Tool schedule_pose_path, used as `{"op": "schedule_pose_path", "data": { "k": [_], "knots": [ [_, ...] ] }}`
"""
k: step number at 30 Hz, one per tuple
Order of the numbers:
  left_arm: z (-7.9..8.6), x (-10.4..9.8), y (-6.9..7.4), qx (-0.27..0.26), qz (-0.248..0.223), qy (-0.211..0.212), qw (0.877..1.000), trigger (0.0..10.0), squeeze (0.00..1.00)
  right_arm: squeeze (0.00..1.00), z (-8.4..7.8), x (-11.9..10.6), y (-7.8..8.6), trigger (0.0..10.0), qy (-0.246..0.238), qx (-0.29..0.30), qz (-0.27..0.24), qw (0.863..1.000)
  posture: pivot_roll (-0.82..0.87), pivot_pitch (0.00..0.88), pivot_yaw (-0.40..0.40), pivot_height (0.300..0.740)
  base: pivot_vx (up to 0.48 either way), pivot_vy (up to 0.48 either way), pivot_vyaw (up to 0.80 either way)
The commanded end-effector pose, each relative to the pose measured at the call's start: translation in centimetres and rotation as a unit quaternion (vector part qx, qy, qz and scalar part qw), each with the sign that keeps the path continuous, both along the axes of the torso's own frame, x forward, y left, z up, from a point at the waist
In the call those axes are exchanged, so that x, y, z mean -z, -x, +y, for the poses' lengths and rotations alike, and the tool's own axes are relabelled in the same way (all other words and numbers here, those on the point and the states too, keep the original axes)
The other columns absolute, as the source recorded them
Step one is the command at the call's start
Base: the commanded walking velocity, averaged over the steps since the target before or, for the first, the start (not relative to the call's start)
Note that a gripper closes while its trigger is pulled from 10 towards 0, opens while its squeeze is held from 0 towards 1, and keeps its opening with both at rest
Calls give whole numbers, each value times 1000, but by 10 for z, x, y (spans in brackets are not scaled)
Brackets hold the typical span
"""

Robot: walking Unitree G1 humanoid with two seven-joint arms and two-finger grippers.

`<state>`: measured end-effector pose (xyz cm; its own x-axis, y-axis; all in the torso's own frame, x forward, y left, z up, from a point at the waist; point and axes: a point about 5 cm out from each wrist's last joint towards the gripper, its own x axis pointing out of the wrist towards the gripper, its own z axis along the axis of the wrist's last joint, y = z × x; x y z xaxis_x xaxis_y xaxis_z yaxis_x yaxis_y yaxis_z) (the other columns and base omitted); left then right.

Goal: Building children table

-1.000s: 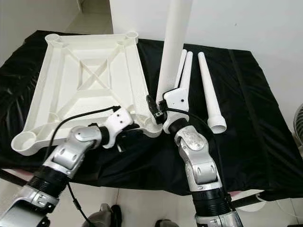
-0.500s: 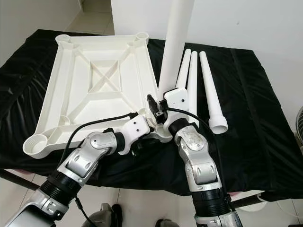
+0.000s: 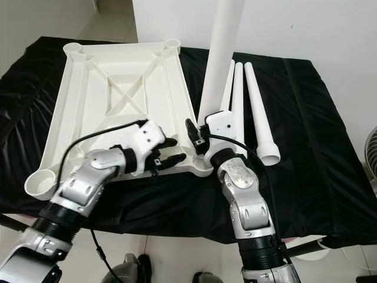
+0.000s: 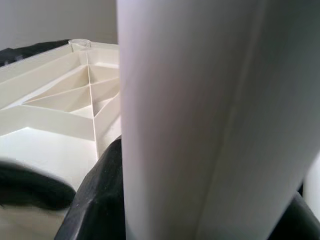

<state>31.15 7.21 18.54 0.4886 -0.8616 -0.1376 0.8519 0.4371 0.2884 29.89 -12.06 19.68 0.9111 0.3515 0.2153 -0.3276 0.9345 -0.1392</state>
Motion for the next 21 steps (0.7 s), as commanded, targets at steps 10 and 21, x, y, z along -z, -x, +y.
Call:
{"op": "schedule_pose_path", "data": {
  "k": [10, 21],
  "knots": [
    [16, 8, 10, -11, 26, 20, 999, 10000, 0, 0, -7, 8, 12, 10000, -8, 12, 5, 1000, 29, 143, -21, 740, 0, 0, 0],
    [21, 4, 12, -28, 24, 38, 999, 10000, 0, 0, -8, 19, 22, 10000, 7, 14, 4, 1000, 31, 147, -28, 740, 0, 0, 0]
  ]
}}
